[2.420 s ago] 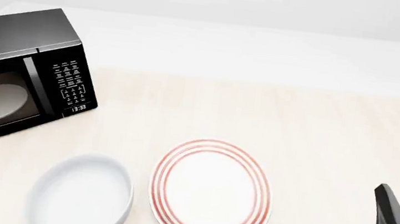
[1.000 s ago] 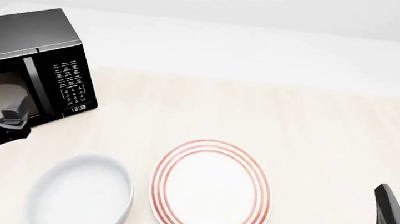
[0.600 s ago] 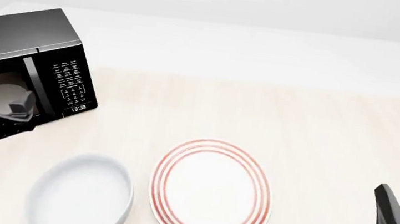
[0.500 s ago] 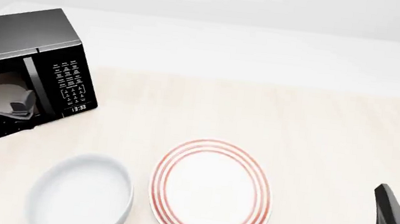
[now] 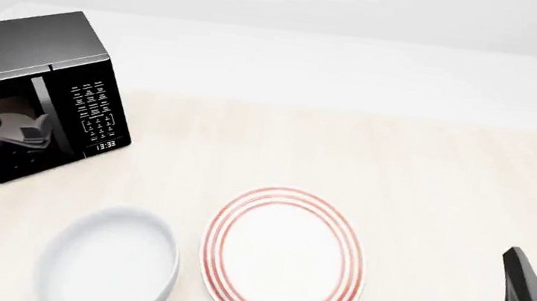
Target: Open the microwave.
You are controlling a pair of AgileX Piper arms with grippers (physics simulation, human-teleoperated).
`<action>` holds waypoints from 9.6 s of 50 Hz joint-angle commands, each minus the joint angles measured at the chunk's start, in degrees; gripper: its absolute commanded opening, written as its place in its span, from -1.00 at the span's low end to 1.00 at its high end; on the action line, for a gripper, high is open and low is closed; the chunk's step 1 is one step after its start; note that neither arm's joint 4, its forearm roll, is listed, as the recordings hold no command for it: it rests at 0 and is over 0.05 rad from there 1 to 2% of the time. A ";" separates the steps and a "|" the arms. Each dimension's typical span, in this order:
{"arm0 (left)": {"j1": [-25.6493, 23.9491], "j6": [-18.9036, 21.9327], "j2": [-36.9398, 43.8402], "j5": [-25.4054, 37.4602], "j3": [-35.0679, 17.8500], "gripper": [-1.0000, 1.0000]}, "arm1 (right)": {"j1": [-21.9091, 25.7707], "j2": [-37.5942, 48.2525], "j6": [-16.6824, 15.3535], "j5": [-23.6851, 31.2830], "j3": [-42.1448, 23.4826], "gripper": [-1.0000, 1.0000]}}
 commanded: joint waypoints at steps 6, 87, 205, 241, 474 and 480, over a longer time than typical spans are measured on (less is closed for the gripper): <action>0.38 -0.17 4.95 -2.13 -1.91 1.00 | 0.00 -0.01 -0.01 0.00 0.00 1.00; -0.84 -1.31 23.64 -5.69 -12.15 1.00 | -0.01 0.00 0.00 0.00 0.00 1.00; -2.90 -4.64 12.54 -14.83 3.31 -1.00 | 0.00 0.01 0.00 0.00 0.00 1.00; -4.52 -4.10 3.07 -11.80 7.97 -1.00 | 0.01 0.00 0.00 0.00 0.00 1.00; 0.41 2.62 -56.70 56.65 -10.48 1.00 | -0.05 -0.06 0.01 0.04 0.01 1.00; -0.37 3.27 -52.46 58.12 -14.50 1.00 | -0.04 -0.06 -0.01 0.02 0.02 1.00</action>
